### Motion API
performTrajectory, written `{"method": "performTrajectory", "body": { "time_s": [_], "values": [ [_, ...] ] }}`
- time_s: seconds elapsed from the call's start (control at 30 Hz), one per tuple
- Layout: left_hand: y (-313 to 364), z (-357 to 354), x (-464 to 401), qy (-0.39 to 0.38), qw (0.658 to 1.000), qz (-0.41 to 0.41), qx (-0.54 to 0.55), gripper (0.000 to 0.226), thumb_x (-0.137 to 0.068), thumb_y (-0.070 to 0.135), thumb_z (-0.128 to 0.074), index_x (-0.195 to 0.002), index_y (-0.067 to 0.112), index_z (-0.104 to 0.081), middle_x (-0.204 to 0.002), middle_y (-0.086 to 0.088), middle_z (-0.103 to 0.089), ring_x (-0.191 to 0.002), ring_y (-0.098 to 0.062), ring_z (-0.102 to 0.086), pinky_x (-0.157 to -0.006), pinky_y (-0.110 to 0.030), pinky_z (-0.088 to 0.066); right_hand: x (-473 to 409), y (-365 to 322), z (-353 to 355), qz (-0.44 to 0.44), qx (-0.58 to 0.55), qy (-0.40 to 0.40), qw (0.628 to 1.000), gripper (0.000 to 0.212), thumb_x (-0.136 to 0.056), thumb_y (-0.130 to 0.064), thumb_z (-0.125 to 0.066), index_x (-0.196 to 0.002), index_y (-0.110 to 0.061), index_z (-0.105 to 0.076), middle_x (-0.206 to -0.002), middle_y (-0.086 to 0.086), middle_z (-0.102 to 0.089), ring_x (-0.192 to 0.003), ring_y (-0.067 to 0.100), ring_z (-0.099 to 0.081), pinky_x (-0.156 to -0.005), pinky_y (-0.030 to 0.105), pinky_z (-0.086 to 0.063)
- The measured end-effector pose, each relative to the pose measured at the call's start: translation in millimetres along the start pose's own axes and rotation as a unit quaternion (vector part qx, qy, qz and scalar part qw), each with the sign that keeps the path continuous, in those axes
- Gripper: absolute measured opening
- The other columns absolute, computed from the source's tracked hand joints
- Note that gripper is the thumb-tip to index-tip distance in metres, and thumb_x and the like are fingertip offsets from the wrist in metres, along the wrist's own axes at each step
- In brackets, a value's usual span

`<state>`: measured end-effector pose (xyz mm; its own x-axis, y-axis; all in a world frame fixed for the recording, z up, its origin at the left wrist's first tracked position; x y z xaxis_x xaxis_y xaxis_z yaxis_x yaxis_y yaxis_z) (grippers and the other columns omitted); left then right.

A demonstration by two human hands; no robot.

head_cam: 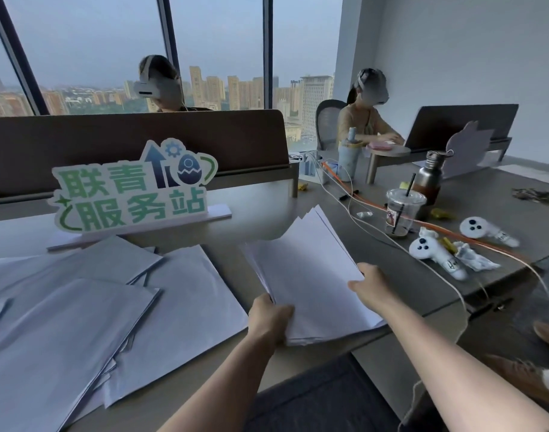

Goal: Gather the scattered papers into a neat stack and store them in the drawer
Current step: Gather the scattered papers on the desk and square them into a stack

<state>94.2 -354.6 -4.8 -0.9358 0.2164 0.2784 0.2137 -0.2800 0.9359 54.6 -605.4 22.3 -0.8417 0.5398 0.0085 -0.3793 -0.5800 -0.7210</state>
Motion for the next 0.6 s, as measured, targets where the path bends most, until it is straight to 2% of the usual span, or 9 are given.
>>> {"method": "performTrajectory", "body": {
  "time_s": [0.1, 0.17, 0.23, 0.33, 0.43, 0.47, 0.53, 0.6],
  "values": [
    [-0.1, 0.4, -0.9, 0.005, 1.0, -0.003, -0.029, 0.028, -0.076, 0.014, -0.064, -0.103, 0.007, -0.064, -0.096, -0.011, -0.069, -0.082, -0.03, -0.067, -0.061, -0.033, -0.057, -5.6, 3.2, -2.9, -0.003, 0.008, -0.011, 1.0, 0.006, -0.08, -0.016, -0.057, -0.085, -0.016, -0.06, -0.081, 0.002, -0.068, -0.076, 0.03, -0.064, -0.071, 0.037, -0.053],
    [1.4, 0.1, -0.9, -0.002, 0.999, -0.005, -0.054, 0.028, -0.075, 0.015, -0.066, -0.102, 0.007, -0.063, -0.096, -0.011, -0.068, -0.08, -0.029, -0.067, -0.059, -0.035, -0.059, -6.7, 3.1, -3.3, -0.009, 0.015, -0.013, 1.0, 0.001, -0.081, -0.014, -0.058, -0.082, -0.015, -0.058, -0.078, 0.003, -0.066, -0.073, 0.03, -0.061, -0.065, 0.033, -0.047],
    [2.5, -0.6, -0.4, -0.021, 0.997, 0.001, -0.073, 0.029, -0.075, 0.015, -0.067, -0.102, 0.005, -0.062, -0.095, -0.012, -0.068, -0.072, -0.028, -0.067, -0.051, -0.034, -0.059, -7.4, 4.6, -3.4, -0.018, 0.025, -0.013, 0.999, 0.006, -0.081, -0.013, -0.059, -0.077, -0.015, -0.054, -0.076, 0.004, -0.062, -0.07, 0.028, -0.056, -0.061, 0.03, -0.041],
    [3.6, 1.3, 0.6, -0.044, 0.993, 0.009, -0.106, 0.019, -0.072, 0.016, -0.068, -0.087, 0.004, -0.063, -0.076, -0.013, -0.068, -0.059, -0.031, -0.069, -0.051, -0.04, -0.06, -8.1, 8.9, -3.6, -0.034, 0.048, -0.011, 0.998, 0.009, -0.08, -0.017, -0.063, -0.079, -0.015, -0.054, -0.081, 0.006, -0.063, -0.077, 0.031, -0.06, -0.062, 0.031, -0.043],
    [5.5, 4.7, 2.2, -0.05, 0.985, 0.0, -0.163, 0.019, -0.07, 0.021, -0.068, -0.075, 0.004, -0.062, -0.055, -0.013, -0.067, -0.049, -0.03, -0.068, -0.053, -0.038, -0.06, -8.5, 10.3, -3.8, -0.042, 0.094, -0.009, 0.995, 0.016, -0.078, -0.024, -0.063, -0.083, -0.014, -0.053, -0.089, 0.01, -0.063, -0.081, 0.032, -0.06, -0.07, 0.036, -0.049],
    [6.5, 5.7, 3.1, -0.05, 0.982, -0.006, -0.184, 0.022, -0.071, 0.024, -0.067, -0.075, 0.003, -0.063, -0.051, -0.012, -0.067, -0.047, -0.027, -0.067, -0.053, -0.035, -0.06, -7.6, 9.2, -3.2, -0.042, 0.116, -0.006, 0.992, 0.018, -0.078, -0.027, -0.063, -0.087, -0.014, -0.054, -0.094, 0.01, -0.062, -0.083, 0.031, -0.059, -0.073, 0.037, -0.05],
    [8.8, 6.5, 5.0, -0.052, 0.974, -0.021, -0.218, 0.025, -0.072, 0.027, -0.065, -0.077, 0.002, -0.064, -0.049, -0.01, -0.066, -0.044, -0.023, -0.065, -0.051, -0.031, -0.059, -4.9, 6.9, -0.3, -0.043, 0.167, 0.002, 0.985, 0.039, -0.081, -0.032, -0.064, -0.114, -0.015, -0.054, -0.116, 0.011, -0.058, -0.101, 0.032, -0.057, -0.083, 0.04, -0.049],
    [10.2, 8.0, 6.5, -0.053, 0.97, -0.029, -0.234, 0.028, -0.073, 0.029, -0.065, -0.077, 0.001, -0.065, -0.05, -0.01, -0.067, -0.043, -0.022, -0.064, -0.049, -0.028, -0.057, -0.1, 4.2, 3.9, -0.046, 0.2, 0.018, 0.978, 0.062, -0.082, -0.036, -0.063, -0.138, -0.019, -0.042, -0.135, 0.011, -0.047, -0.119, 0.034, -0.048, -0.092, 0.041, -0.046]
  ]
}}
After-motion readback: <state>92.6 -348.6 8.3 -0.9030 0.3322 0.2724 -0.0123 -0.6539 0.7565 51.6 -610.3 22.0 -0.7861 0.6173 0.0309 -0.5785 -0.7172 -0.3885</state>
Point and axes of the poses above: each hand's wrist, its own x-axis away from the middle knuckle, its own z-axis out of the back of the hand, y = z × x, the point moved 8 cm from there along -x, towards the middle knuckle
